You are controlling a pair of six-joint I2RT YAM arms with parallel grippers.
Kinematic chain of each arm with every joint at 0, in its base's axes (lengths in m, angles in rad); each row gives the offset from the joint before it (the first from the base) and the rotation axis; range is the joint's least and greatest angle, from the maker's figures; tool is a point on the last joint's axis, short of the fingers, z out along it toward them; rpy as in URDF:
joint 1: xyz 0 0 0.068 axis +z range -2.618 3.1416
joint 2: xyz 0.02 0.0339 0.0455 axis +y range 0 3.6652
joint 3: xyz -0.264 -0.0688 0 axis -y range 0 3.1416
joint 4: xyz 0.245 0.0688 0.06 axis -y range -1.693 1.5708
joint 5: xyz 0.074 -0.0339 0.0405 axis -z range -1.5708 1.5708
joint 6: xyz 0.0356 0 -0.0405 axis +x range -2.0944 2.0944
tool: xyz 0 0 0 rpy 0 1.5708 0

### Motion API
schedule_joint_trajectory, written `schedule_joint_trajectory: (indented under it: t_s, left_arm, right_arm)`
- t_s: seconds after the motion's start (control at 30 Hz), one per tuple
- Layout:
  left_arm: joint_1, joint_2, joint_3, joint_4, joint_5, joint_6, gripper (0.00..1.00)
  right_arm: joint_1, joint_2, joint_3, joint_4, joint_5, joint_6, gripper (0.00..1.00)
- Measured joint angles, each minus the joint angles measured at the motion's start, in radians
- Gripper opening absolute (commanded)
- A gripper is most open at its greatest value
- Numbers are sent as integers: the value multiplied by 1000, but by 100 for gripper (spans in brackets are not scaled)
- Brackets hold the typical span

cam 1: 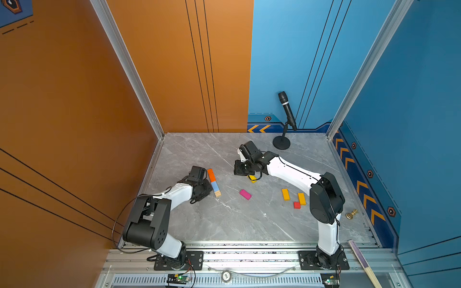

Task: Assemble the letter v with building blocks
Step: Adjust the building block at the center of the board.

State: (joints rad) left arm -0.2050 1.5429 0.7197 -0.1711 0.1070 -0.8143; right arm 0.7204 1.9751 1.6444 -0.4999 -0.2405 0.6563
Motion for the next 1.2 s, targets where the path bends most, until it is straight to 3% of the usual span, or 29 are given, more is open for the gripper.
schedule_joint_trajectory:
  t_s: [0.3,1.2]
  left_arm:
    - [4,61,23,101,29,-18,0]
    - [4,79,34,122,36,-18,0]
  right_arm:
    - [0,0,-12,8,0,7,2]
    - [0,0,-34,23,0,26,2]
